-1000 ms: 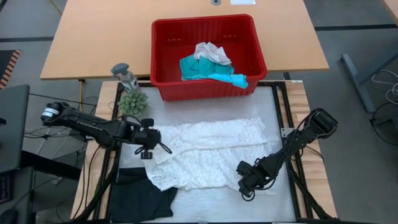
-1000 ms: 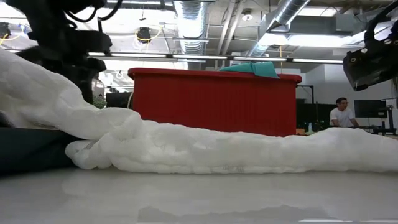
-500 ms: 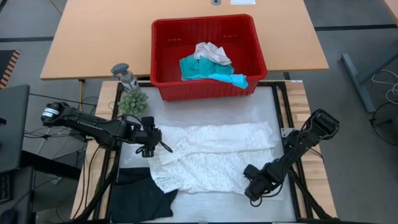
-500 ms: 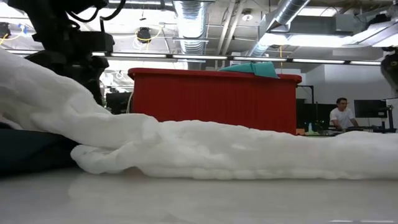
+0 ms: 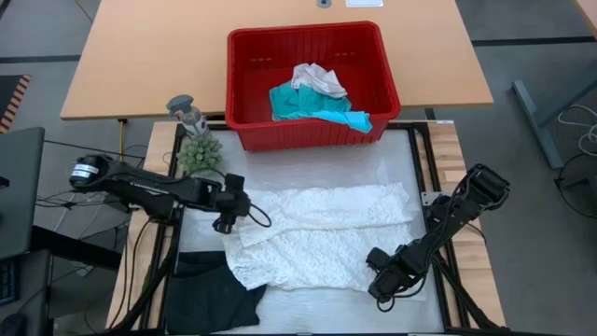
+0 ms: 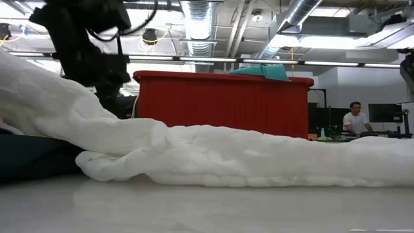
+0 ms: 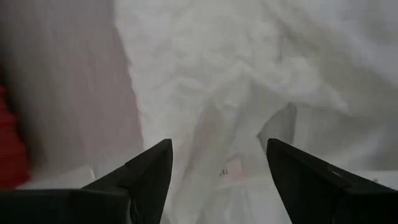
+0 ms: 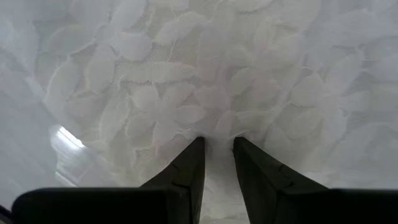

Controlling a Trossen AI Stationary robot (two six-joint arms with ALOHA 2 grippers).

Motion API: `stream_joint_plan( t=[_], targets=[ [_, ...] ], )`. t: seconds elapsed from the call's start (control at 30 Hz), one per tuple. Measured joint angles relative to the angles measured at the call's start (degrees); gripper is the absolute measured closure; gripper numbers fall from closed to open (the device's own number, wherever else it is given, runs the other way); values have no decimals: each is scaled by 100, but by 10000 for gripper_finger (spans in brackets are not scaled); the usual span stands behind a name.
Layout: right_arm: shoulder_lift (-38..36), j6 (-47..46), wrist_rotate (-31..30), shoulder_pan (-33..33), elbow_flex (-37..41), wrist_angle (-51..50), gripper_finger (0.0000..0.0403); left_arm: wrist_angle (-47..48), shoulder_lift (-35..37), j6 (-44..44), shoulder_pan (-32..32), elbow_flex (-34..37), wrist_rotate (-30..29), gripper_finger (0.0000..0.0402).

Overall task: Fold Laundry from Bin
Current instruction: Fold the white dress

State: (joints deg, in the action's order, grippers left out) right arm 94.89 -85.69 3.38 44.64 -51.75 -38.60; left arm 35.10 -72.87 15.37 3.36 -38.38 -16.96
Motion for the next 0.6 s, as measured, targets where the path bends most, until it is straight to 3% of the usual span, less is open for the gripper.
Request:
stream_joint_plan(
  t=[0.3, 0.43, 0.6],
  targets=[
    [0, 7, -2, 0, 0, 28, 287, 534, -896, -308, -15, -787, 31, 174],
    [0, 12, -10, 0, 0, 31, 287, 612, -991, -54, -13, -936, 289, 229],
    [2, 17, -22, 0, 0, 32, 287, 973, -968, -90, -13, -953, 277, 328]
  ],
)
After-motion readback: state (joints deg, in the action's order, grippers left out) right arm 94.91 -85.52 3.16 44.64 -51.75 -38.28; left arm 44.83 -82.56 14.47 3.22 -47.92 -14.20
